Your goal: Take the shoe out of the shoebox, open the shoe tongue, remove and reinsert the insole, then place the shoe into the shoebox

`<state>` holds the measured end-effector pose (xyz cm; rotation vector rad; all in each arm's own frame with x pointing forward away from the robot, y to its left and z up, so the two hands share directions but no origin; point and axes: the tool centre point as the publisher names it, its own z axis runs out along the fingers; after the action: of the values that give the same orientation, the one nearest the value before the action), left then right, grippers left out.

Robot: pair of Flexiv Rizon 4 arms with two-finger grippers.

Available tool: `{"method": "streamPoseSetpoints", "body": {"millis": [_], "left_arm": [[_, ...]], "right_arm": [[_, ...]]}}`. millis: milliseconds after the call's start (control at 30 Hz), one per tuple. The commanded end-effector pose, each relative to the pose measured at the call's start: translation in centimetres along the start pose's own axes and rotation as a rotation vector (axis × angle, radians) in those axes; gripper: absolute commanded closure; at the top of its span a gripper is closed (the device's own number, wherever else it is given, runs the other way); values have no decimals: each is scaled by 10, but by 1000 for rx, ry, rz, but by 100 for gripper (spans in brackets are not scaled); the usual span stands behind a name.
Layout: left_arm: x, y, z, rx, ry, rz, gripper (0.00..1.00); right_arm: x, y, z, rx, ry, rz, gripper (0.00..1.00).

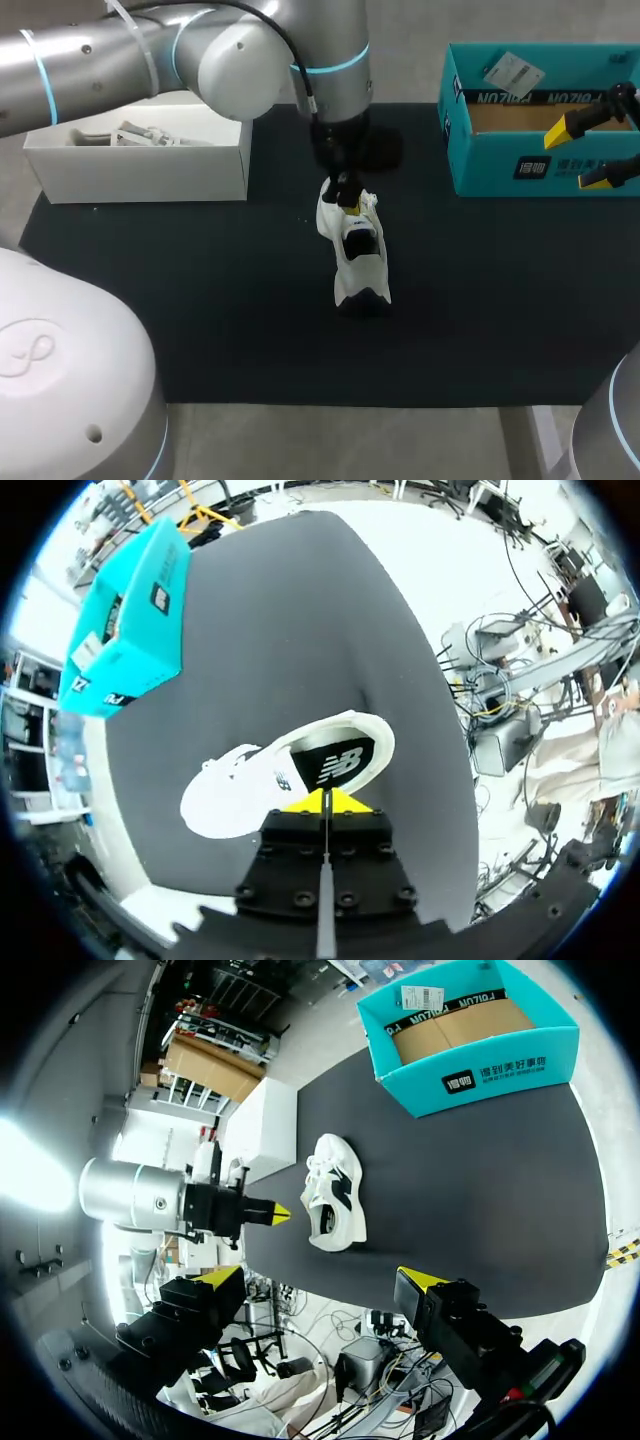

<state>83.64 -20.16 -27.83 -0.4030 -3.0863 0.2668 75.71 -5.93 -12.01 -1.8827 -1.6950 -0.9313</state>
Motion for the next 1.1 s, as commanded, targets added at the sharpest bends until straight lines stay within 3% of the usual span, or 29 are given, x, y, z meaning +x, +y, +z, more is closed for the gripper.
{"method": "streamPoseSetpoints", "body": {"millis": [33, 200, 400, 433, 467, 567, 600, 633, 733, 1100], "left_arm": [[4, 4, 1, 49, -56, -299, 100], [15, 4, 1, -15, -58, -357, 100], [29, 1, 0, -58, 15, -325, 100], [31, 0, -1, -57, 24, -319, 77], [33, -1, -1, -53, 35, -308, 66], [37, -3, -1, -37, 46, -290, 50], [38, -4, 1, -43, 46, -287, 28], [39, -5, 3, -40, 39, -279, 15], [45, -10, 10, -36, 36, -258, 0], [54, -26, 53, -26, 24, -199, 0]], "right_arm": [[0, 1, 1, 1, -3, 2, 0], [0, 1, 1, 1, -3, 2, 0], [0, 1, 1, 1, -3, 2, 0], [0, 1, 1, 1, -3, 2, 0], [0, 1, 1, 1, -3, 2, 0], [0, 1, 1, 1, -3, 2, 0], [0, 1, 1, 1, -3, 2, 0], [0, 1, 1, 1, -3, 2, 0], [0, 1, 1, 1, -3, 2, 0], [0, 1, 1, 1, -3, 2, 0]]}}
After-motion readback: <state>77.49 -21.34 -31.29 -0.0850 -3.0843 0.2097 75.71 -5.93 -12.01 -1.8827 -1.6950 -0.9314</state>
